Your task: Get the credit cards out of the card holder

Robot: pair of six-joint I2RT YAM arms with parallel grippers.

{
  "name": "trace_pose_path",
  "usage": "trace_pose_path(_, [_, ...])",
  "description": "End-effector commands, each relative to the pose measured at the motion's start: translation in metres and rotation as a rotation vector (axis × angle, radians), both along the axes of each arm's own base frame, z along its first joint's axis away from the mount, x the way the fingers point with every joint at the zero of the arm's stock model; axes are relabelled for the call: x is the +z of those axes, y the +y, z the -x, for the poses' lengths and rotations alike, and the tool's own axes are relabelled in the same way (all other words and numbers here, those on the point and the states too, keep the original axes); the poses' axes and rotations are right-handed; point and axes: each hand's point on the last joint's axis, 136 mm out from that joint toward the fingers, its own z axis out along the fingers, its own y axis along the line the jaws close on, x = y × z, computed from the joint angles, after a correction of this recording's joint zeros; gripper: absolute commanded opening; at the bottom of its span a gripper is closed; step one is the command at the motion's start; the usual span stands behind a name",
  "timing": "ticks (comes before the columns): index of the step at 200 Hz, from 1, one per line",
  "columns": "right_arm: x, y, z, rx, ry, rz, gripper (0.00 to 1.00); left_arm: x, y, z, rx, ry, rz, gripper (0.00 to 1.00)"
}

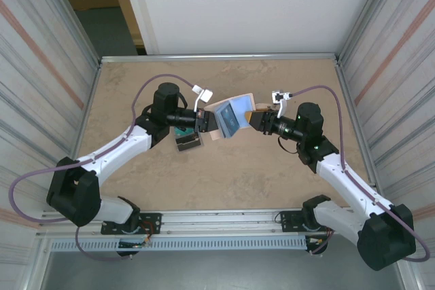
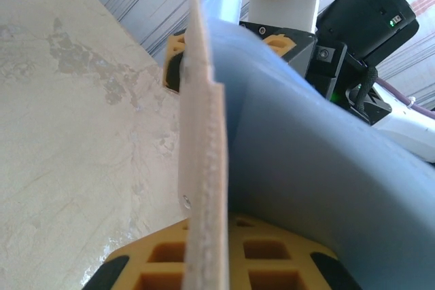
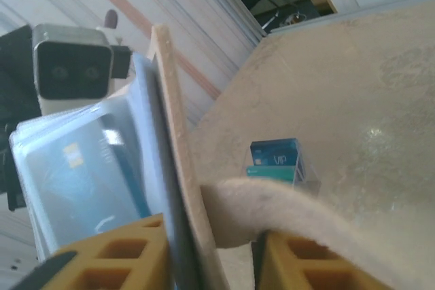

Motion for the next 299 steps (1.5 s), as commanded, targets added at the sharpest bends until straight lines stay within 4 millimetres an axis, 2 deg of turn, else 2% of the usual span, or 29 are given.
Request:
trace_pose_path(1, [0.013, 0.006, 0.006, 0.043, -0.038, -0.047, 0.21, 0.001, -0.001, 0.006, -0.034, -0.019, 0.018, 0.0])
trace_pose_path(28, [0.011, 0.003, 0.004, 0.02, -0.031, -0.039, 0.0, -0.001, 0.001, 0.003, -0.021, -0.016, 0.012, 0.02])
trace_pose_path(52, [0.012, -0.003, 0.003, -0.021, -0.022, -0.026, 0.0, -0.005, 0.004, 0.0, 0.003, -0.009, 0.0, 0.09])
trace_pose_path(76, [0.007, -0.011, 0.001, -0.082, 0.003, -0.002, 0.0, -0.01, 0.012, -0.008, 0.062, -0.005, -0.025, 0.25])
trace_pose_path(90, [0.005, -0.019, 0.0, -0.133, 0.019, 0.013, 0.0, -0.012, 0.019, -0.014, 0.113, -0.011, -0.04, 0.31])
trace_pose_path(107, [0.0, -0.031, -0.003, -0.211, 0.05, 0.044, 0.0, -0.013, 0.028, -0.019, 0.183, -0.033, -0.057, 0.47])
trace_pose_path(119, [-0.004, -0.04, -0.005, -0.266, 0.08, 0.067, 0.0, -0.013, 0.034, -0.023, 0.235, -0.051, -0.078, 0.52])
trace_pose_path(151, [-0.014, -0.052, -0.002, -0.343, 0.152, 0.089, 0.0, -0.021, 0.052, -0.032, 0.377, -0.084, -0.15, 0.74])
trace_pose_path(179, [-0.027, -0.055, 0.003, -0.364, 0.225, 0.108, 0.0, -0.027, 0.067, -0.037, 0.481, -0.099, -0.188, 0.85])
trace_pose_path(209, [-0.039, -0.05, 0.01, -0.345, 0.29, 0.112, 0.0, -0.028, 0.077, -0.036, 0.56, -0.158, -0.233, 0.93])
trace_pose_path(231, [-0.048, -0.045, 0.013, -0.339, 0.341, 0.1, 0.0, -0.03, 0.076, -0.034, 0.577, -0.196, -0.261, 0.98])
trace_pose_path(272, [-0.078, -0.029, 0.016, -0.314, 0.492, 0.123, 0.0, -0.037, 0.061, -0.023, 0.544, -0.26, -0.315, 0.99])
trace_pose_path(294, [-0.095, -0.018, 0.017, -0.286, 0.557, 0.157, 0.0, -0.043, 0.059, -0.024, 0.551, -0.259, -0.334, 0.99])
trace_pose_path(299, [-0.106, -0.015, 0.015, -0.283, 0.587, 0.177, 0.0, -0.044, 0.059, -0.024, 0.551, -0.26, -0.334, 0.99])
